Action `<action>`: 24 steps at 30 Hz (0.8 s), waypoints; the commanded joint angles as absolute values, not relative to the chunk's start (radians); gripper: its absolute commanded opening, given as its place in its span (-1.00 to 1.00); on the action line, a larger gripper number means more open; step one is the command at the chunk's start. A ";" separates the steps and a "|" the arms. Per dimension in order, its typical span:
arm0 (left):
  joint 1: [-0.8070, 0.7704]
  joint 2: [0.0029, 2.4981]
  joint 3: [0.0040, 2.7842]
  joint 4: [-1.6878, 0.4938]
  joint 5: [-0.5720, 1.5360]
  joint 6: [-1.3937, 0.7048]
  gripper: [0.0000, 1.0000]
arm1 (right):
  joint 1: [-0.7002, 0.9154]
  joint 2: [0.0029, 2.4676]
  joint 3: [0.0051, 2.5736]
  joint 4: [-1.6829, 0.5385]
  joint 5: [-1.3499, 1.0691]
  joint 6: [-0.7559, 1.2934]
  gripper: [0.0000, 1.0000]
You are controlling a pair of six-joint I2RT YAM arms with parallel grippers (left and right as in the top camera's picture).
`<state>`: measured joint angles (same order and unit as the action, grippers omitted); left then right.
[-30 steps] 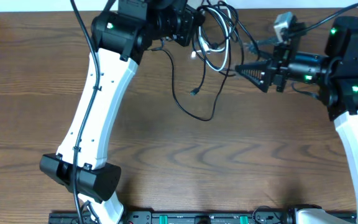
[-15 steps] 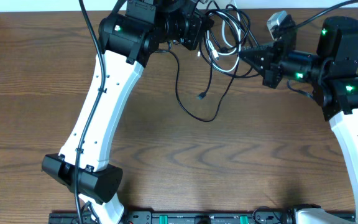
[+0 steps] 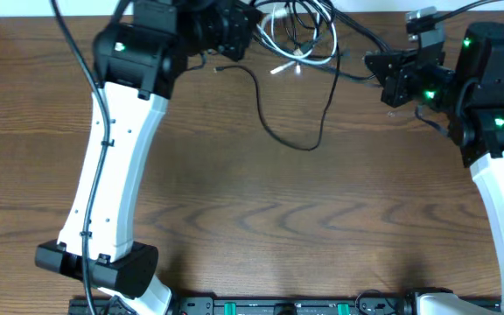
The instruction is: Untangle cables
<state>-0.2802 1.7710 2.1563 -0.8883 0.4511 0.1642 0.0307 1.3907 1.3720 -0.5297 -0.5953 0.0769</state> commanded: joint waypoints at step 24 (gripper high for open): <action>-0.043 1.677 2.162 -0.862 0.446 0.133 -0.84 | -0.295 1.397 1.352 -0.636 -0.619 0.054 -0.97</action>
<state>-0.0132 1.6924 2.1487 -0.8661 0.3882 0.1516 -0.3164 1.3987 1.3563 -0.6342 -0.5930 0.0723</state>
